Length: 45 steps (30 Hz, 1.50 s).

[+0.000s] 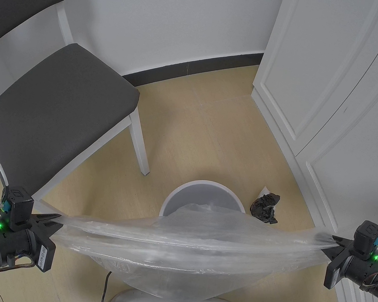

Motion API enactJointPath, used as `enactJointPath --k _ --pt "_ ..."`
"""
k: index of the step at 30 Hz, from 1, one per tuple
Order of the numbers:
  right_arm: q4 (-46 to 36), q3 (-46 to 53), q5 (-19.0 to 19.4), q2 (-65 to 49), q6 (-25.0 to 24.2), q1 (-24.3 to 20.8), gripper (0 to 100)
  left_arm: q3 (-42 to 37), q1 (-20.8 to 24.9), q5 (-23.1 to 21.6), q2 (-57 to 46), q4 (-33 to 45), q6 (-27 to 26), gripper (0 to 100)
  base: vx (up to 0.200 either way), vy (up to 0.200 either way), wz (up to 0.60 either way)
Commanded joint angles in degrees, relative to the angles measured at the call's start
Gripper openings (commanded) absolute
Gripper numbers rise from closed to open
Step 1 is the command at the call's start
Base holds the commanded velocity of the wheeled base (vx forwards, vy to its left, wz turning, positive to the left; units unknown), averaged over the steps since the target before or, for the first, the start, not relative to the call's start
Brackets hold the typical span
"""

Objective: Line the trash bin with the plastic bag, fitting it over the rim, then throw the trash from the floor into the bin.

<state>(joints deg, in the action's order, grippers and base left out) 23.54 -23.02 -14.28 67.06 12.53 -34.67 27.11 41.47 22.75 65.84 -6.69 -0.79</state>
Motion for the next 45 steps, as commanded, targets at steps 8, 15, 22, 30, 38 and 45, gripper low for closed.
enactJointPath --k 8,15,22,30,38,45 --pt "0.0 1.8 -0.1 -0.6 2.6 0.8 0 0.0 -1.0 0.1 0.0 0.0 0.0 0 0.000 0.000 0.00" --pt "0.0 2.8 0.0 -1.8 5.7 3.2 0 0.2 -2.5 0.1 -0.1 0.0 -0.4 0 0.000 0.000 0.00" --pt "0.0 3.8 0.0 -2.5 7.8 4.1 0 -0.2 -4.0 0.1 0.0 -1.7 -1.9 0 0.000 0.000 0.00" --pt "0.2 3.9 0.0 -2.2 7.9 4.1 0 -1.4 -3.7 -0.2 0.3 -6.7 -2.0 0 0.000 0.000 0.00" --pt "0.4 3.5 0.2 -1.0 7.8 2.2 0 -6.3 0.5 -0.2 1.3 -18.2 -4.9 0 0.000 0.000 0.00" --pt "4.0 3.9 -1.6 2.7 6.3 -3.5 0 -9.5 4.8 -0.2 5.7 -28.4 -5.0 0 0.000 0.000 0.00"
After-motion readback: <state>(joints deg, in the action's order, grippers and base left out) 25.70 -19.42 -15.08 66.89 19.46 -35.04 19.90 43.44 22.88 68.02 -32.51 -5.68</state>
